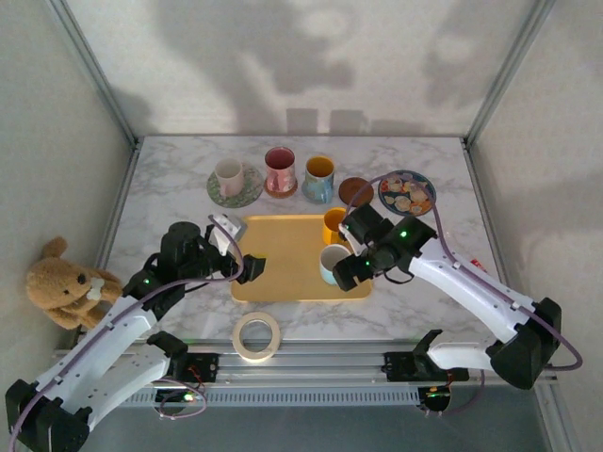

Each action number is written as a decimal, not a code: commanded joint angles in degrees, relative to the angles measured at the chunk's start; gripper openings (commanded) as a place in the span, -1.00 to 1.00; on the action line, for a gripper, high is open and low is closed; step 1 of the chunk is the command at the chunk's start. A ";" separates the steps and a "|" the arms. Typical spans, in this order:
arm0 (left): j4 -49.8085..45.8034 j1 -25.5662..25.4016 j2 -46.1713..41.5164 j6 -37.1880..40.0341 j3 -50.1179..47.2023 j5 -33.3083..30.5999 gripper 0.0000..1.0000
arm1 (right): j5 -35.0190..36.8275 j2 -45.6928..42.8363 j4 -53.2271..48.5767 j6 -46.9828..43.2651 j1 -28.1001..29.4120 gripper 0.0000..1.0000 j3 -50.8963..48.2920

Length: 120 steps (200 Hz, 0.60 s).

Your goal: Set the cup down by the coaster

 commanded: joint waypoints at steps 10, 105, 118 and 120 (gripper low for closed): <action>1.76 -0.72 -0.52 0.10 -2.13 0.51 0.99 | -0.68 0.47 3.36 5.88 2.06 0.81 -3.27; 3.67 -1.64 2.58 3.27 -4.35 4.42 0.99 | -3.65 6.24 12.83 9.29 2.41 0.66 -11.19; 3.00 -1.64 2.66 4.21 -4.44 4.81 0.99 | -3.22 6.92 14.05 9.73 2.45 0.64 -11.65; 2.92 -1.64 2.71 4.41 -4.39 4.94 0.99 | -3.14 7.03 14.28 9.81 2.47 0.64 -11.77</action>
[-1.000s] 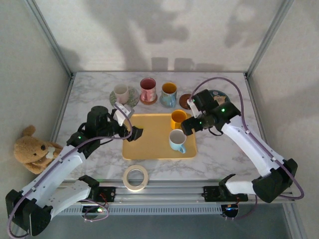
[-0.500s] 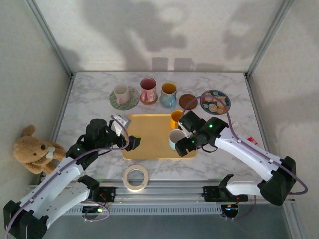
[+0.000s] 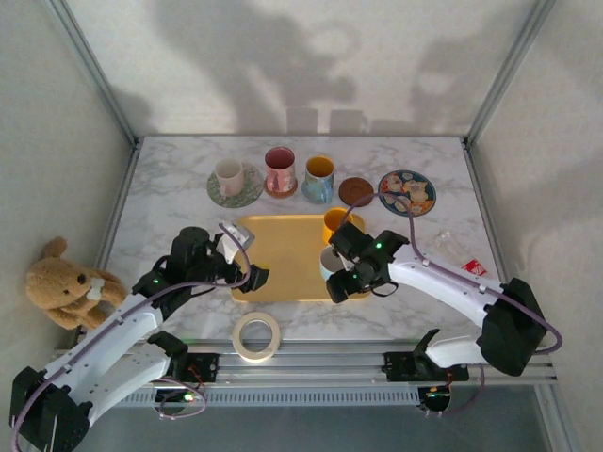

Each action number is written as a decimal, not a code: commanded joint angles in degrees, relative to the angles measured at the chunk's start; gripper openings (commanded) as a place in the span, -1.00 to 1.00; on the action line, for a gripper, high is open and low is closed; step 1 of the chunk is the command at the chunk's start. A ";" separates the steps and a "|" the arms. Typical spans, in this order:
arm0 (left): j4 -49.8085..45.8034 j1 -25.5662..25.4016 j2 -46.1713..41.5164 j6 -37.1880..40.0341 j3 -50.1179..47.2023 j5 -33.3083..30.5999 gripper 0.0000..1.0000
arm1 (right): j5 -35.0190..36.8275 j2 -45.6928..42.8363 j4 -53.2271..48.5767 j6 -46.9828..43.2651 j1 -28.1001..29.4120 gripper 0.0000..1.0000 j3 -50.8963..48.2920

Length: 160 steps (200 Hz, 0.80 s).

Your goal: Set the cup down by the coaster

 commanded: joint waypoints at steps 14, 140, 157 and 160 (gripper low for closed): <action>0.36 -0.59 0.54 3.31 -0.74 3.26 0.99 | -0.61 1.84 5.06 2.20 0.59 0.60 -1.47; 1.25 -1.64 5.15 7.18 -1.83 7.04 0.99 | 0.61 4.71 10.14 2.77 0.60 0.25 -2.36; 1.78 -1.74 5.13 6.83 -1.86 6.65 0.99 | 0.61 5.12 10.24 2.64 0.57 0.21 -2.30; 1.78 -1.81 5.10 6.78 -1.85 6.56 0.99 | 0.65 5.18 10.25 2.60 0.63 0.20 -2.27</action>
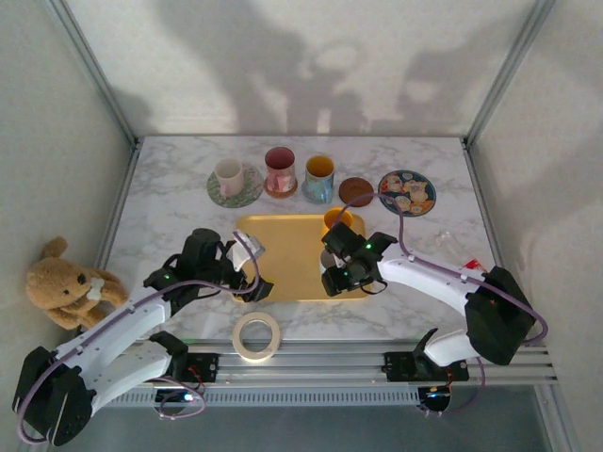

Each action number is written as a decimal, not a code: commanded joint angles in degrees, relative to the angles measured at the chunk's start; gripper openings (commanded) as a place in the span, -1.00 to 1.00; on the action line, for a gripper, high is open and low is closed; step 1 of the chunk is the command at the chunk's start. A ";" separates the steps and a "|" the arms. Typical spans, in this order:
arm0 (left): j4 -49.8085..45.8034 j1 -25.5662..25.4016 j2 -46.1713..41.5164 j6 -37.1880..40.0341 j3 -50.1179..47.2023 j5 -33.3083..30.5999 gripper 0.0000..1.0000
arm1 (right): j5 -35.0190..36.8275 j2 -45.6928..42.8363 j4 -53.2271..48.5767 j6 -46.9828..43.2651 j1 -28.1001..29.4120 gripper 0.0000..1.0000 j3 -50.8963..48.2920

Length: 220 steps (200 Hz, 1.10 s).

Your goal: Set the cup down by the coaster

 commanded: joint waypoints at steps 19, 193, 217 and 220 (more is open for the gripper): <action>1.64 -0.83 -0.24 0.41 -0.39 0.79 0.99 | 0.49 1.56 0.60 0.63 0.55 0.11 -0.34; 5.05 -2.35 -0.14 -2.68 0.03 -4.98 0.99 | 1.09 2.18 0.47 -0.10 0.55 -0.47 -0.30; 5.33 -2.34 -0.18 -2.85 0.45 -6.38 0.99 | 1.27 1.79 0.34 -0.34 0.59 -0.53 -0.08; 5.29 -2.34 -0.23 -2.86 0.50 -6.48 0.99 | 1.27 1.74 0.38 -0.33 0.63 -0.54 -0.04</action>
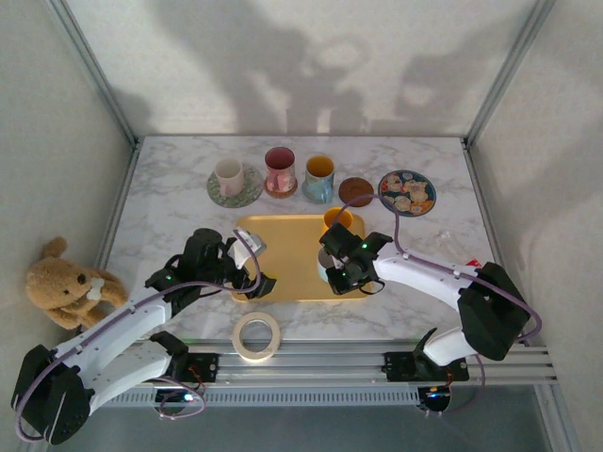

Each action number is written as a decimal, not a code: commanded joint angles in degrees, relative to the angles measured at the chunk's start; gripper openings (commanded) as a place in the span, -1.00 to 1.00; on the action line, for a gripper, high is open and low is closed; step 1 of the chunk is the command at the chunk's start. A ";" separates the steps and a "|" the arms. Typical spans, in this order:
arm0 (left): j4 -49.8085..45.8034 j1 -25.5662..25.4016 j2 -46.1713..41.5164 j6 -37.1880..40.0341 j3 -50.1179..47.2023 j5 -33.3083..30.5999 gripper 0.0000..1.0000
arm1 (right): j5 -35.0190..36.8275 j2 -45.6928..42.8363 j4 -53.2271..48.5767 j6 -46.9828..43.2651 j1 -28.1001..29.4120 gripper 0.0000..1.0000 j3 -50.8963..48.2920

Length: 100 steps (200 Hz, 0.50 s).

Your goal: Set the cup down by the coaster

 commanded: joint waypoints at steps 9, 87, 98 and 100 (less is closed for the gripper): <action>1.80 -0.70 -0.17 -0.96 0.91 -2.44 0.99 | 1.34 -0.47 -0.19 -0.27 0.47 -0.58 -0.04; 4.04 -0.89 -0.70 -1.66 2.91 -4.91 0.99 | 3.27 -2.93 -5.98 -2.50 0.45 -1.00 5.35; 3.92 -0.89 -0.62 -1.50 3.69 -5.51 0.99 | 3.36 -3.63 -6.79 -2.89 0.29 -1.00 6.19; 3.81 -0.89 -0.68 -1.38 3.86 -5.60 0.99 | 3.38 -3.78 -6.98 -2.99 0.27 -1.00 6.38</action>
